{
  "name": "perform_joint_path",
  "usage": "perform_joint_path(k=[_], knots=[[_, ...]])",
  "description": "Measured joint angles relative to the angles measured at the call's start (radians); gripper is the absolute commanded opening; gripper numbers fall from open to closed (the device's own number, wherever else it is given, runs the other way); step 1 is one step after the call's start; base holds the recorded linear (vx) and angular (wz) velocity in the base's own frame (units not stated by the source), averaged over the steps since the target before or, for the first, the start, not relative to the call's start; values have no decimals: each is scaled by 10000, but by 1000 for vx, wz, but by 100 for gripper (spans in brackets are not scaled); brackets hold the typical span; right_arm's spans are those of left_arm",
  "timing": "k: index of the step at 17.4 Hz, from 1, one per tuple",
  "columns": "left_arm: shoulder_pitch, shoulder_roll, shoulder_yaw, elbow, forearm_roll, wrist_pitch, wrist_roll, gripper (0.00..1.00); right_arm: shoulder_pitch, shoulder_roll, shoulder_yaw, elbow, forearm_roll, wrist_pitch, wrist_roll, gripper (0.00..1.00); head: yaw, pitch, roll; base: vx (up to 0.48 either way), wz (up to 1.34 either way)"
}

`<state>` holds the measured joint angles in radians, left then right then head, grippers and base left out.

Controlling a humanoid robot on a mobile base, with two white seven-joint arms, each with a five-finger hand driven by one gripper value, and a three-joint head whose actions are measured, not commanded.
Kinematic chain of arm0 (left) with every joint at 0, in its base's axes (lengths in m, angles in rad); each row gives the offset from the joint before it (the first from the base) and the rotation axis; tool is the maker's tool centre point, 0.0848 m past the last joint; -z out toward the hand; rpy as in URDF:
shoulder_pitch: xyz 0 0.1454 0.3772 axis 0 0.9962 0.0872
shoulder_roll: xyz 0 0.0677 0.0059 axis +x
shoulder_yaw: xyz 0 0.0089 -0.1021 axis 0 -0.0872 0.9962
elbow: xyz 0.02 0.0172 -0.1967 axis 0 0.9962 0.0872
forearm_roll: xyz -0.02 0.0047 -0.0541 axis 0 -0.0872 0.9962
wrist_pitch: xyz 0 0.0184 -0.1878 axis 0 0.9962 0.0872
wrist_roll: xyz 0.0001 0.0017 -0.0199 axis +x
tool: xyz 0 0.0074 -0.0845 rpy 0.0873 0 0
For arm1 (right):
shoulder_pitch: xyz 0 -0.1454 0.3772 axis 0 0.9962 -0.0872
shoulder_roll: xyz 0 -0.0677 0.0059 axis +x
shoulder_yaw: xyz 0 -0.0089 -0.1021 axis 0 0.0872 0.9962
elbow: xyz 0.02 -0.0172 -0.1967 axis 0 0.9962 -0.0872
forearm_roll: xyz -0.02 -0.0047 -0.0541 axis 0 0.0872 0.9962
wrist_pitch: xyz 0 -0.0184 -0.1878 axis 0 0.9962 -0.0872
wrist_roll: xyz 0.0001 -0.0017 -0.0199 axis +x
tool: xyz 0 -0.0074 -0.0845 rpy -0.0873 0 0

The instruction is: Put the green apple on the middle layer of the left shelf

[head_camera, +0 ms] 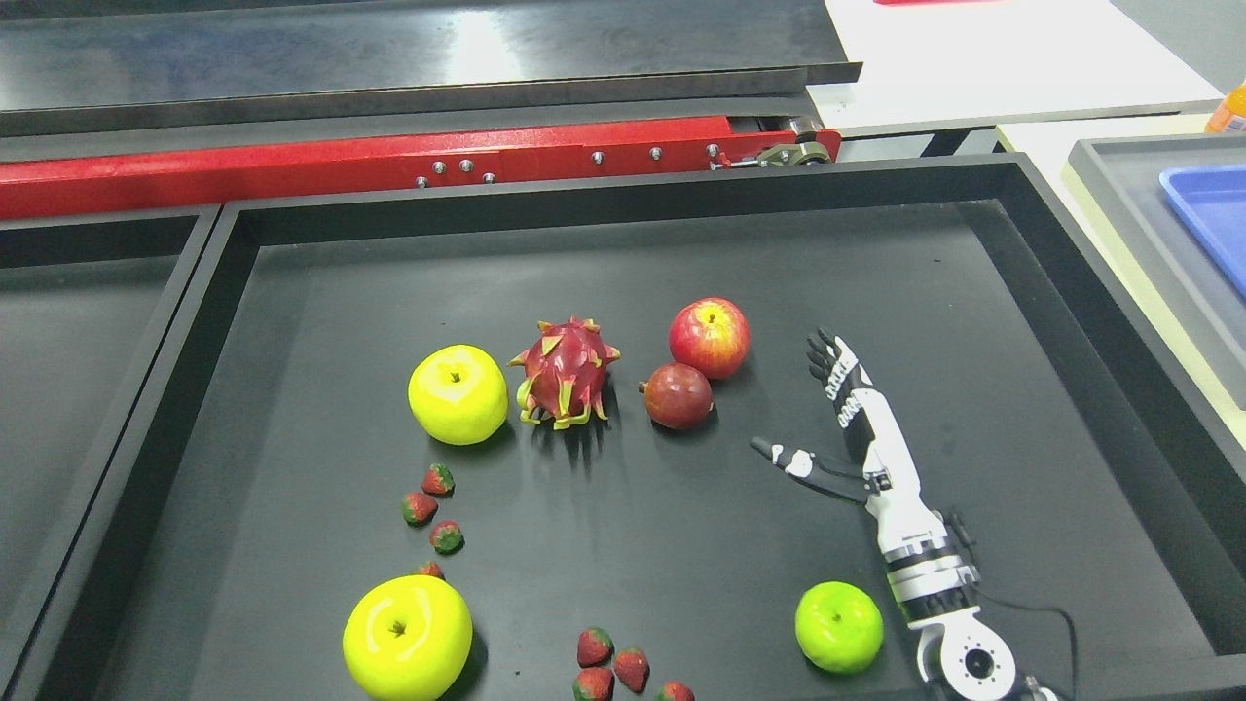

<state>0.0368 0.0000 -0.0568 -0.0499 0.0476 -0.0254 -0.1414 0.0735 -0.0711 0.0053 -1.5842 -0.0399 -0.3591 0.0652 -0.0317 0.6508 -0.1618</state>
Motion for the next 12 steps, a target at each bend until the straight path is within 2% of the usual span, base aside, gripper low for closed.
perform_joint_path(k=[12], knots=[[0,0,0,-2,0,0,0,100,690,519,-49,-387,-867,176,-401,100,0,0,0,0,0]])
